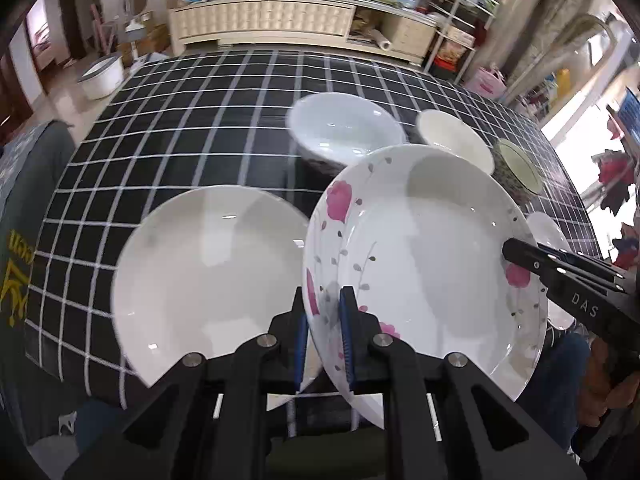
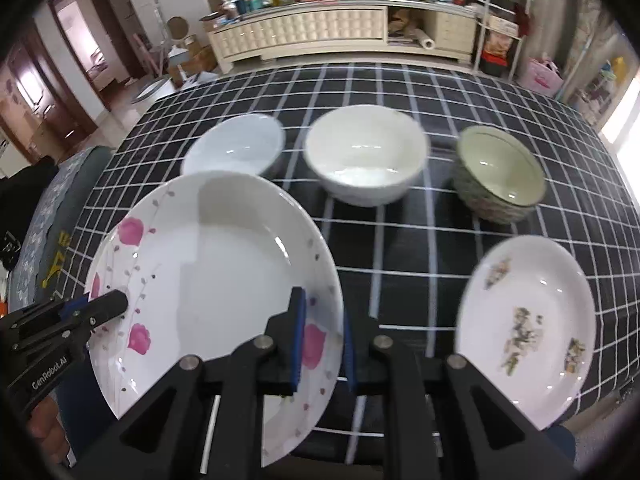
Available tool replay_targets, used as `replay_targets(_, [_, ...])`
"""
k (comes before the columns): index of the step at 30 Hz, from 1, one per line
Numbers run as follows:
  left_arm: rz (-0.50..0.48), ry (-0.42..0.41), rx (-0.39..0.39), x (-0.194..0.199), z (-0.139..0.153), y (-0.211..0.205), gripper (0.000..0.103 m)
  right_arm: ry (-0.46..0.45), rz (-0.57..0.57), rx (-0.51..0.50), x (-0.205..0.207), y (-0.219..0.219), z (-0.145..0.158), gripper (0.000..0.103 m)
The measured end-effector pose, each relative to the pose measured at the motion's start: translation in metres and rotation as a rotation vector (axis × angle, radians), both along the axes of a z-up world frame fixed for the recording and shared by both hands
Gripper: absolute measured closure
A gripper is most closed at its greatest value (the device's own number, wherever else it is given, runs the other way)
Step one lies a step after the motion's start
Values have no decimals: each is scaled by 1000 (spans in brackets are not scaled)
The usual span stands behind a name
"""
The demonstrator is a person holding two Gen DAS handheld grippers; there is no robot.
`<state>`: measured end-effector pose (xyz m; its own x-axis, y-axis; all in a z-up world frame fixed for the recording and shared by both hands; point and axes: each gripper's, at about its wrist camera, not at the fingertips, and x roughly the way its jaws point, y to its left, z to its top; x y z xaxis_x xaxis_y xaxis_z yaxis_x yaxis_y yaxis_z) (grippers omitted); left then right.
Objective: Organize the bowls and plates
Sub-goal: 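Lift the pink-flower plate with the right gripper over the plain white plate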
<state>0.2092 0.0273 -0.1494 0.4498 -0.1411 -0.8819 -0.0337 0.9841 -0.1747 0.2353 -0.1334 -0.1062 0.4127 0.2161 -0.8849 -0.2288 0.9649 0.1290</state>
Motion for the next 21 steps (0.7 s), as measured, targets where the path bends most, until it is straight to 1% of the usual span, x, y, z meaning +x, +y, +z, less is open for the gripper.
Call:
replay_targets(4, [46,8,6,-10,-1,25,90,15,42,1,1,26,-4,82])
replay_targets(6, [69,14,-1,-18,-3,38,90,36,46,20,3,37,-8,82])
replay_targets(10, [120,31,4,-31,-8,61,90,39,101,-3,2,63,-14,82])
replay_targets(13, [159,42,-6,-39,-12,82,90,57,132,6,2,80,-19,82])
replay_targets(21, [217,55,3,-50,-15,110,90,60,195,-26,2,117,-27,82])
